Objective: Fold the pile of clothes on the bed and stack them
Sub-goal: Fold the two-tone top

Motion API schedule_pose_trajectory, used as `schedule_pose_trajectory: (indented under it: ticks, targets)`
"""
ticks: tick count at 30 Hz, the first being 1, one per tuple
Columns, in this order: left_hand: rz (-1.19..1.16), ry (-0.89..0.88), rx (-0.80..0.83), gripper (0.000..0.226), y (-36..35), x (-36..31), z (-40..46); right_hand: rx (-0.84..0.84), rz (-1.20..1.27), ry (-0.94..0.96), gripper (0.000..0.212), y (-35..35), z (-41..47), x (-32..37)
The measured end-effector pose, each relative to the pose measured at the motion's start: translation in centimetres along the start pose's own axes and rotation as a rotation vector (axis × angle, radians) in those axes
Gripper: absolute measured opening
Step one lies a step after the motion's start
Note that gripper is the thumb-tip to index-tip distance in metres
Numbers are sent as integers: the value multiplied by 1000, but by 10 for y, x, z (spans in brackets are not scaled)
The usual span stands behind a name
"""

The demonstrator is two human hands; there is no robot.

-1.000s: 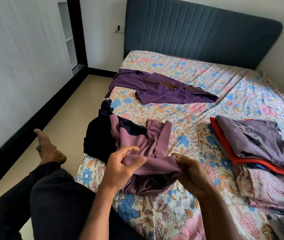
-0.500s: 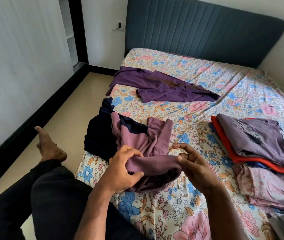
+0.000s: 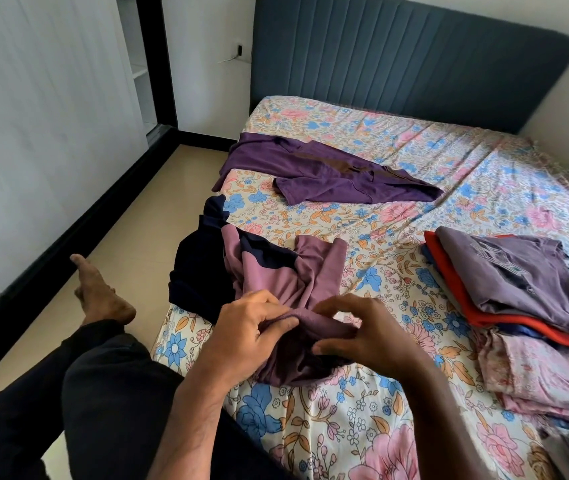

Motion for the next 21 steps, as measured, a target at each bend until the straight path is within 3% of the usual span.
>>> schedule_pose_trajectory:
  ticks: [2,4,7,9,12,15,18,21]
  targets:
    - [71,13,-44,46,6,-1,1,-84,23,-27,16,0,2,3]
    - [41,125,-14,48,5,7,-2,-241,83,-51,16,10,4,3]
    - [49,274,98,32,-4,24,-10,-469,54,-87,26,25,5,-6]
    - [93,303,69,13,0,30,-12,-615,37,-136,19,32,1,-17]
    - [129,308,-22,15,6,38,-14,-748,-4,-156,16,35,-4,-20]
    - [23,297,-180,13,12,32,-10,-772,-47,-205,9,38,-6,-26]
    - [-121,354,-341,15,17,25,-5,-602,-321,-269,18,34,0,-32]
    - [-194,419,-456,12,15,22,-6,-613,-278,-118,31,35,-7,-3]
Point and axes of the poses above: each hand's wrist, its own z-axis towards the middle knuckle, its own y-axis out of the back of the hand, x = y × z, the point moved 8 cm from there along z, towards the middle knuckle, and after that the axes turned 10 degrees about -x, right-handed, at the moved point
